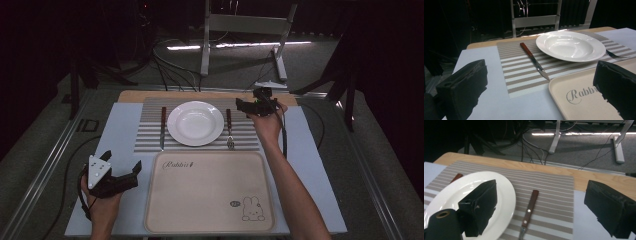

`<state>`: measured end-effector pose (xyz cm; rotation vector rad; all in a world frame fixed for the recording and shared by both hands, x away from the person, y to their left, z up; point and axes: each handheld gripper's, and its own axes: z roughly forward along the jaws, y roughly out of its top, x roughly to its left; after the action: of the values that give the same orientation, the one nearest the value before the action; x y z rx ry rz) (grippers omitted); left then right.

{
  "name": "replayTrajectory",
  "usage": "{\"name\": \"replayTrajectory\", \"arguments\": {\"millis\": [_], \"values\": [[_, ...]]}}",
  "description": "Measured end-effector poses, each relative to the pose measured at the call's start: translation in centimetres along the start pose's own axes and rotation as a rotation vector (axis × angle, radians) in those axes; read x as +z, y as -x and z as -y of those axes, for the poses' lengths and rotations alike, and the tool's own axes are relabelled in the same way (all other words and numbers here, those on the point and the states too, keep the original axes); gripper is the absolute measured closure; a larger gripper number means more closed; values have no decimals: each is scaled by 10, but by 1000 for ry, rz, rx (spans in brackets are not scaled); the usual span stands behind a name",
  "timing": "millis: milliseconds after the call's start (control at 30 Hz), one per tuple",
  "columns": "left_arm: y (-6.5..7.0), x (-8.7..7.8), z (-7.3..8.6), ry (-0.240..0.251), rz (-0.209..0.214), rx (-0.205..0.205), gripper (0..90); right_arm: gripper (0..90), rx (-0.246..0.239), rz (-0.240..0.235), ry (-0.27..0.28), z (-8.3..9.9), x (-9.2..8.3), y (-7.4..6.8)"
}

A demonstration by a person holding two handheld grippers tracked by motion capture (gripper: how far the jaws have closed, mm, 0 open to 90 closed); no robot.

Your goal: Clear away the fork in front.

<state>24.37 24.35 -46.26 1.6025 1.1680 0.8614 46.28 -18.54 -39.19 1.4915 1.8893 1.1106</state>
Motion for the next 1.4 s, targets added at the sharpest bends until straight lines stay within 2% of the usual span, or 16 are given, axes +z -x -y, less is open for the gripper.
{"name": "replayTrajectory", "arguments": {"millis": [100,133,433,667,733,833,933,1100,1400], "values": [[0,0,0,3,0,-2,1,111,18,0,-8,0,6,-2],[0,-1,0,5,-1,-3,1,111,30,-1,-19,0,13,-6],[0,-1,0,8,4,-7,1,111,33,10,-50,1,36,-20],[0,-2,0,10,2,-13,1,110,17,18,-82,5,49,-27],[0,-2,0,11,2,-14,1,110,0,25,-100,9,55,-28],[0,-2,0,12,1,-17,1,110,1,27,-111,11,58,-28],[-1,-2,1,11,2,-21,1,134,19,25,-148,15,64,-24],[0,-2,1,8,2,-18,1,145,-9,44,-175,20,70,-23],[-1,-3,1,11,1,-23,1,210,-2,59,-227,32,79,-18]]}}
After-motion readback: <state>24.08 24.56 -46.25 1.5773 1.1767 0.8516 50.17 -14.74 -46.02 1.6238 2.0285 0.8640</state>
